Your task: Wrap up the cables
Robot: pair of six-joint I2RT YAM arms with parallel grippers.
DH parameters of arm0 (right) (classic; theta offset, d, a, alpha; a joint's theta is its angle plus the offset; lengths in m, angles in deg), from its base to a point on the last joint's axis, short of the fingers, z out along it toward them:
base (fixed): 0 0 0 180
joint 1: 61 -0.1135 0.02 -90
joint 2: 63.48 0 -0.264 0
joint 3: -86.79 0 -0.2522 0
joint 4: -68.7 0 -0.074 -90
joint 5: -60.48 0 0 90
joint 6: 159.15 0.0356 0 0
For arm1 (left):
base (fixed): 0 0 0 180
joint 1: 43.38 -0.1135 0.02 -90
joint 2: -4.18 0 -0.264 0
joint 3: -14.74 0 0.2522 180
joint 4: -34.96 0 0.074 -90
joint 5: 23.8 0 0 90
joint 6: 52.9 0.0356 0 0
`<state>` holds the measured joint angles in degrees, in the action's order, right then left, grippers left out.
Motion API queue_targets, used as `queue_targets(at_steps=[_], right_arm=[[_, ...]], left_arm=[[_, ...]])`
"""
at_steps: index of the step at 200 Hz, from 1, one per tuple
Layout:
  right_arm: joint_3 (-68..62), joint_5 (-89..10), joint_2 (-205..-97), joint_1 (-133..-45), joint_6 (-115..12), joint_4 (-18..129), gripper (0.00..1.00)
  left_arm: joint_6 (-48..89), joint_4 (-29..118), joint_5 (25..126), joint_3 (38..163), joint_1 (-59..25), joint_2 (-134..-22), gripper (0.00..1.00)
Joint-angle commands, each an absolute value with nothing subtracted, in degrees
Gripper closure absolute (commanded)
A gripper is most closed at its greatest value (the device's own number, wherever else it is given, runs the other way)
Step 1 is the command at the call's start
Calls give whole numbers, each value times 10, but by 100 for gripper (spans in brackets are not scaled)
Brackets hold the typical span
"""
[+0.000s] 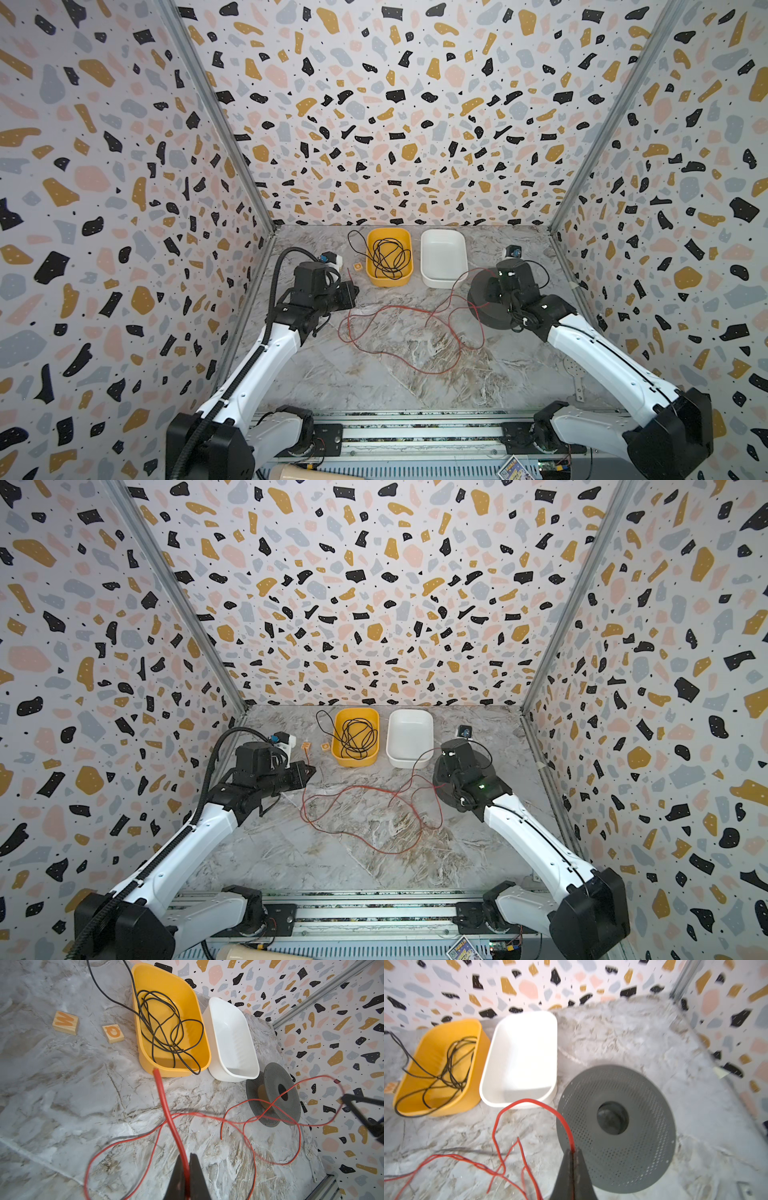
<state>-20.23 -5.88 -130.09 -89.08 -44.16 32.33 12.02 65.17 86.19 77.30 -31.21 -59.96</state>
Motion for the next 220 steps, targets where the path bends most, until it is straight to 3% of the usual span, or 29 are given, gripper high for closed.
queue_targets(at_steps=[1,58,136,220], right_arm=[[-132,-19,-1288,-885,-512,244,100],[18,-28,-1313,-885,-580,210,100],[85,56,-1316,-882,-618,153,100],[12,-27,-1247,-659,-592,129,100]], left_arm=[[133,654,855,796,-310,-595,100],[148,672,848,811,-309,-601,100],[174,809,645,919,-309,-595,100],[209,936,450,1086,-309,-605,100]])
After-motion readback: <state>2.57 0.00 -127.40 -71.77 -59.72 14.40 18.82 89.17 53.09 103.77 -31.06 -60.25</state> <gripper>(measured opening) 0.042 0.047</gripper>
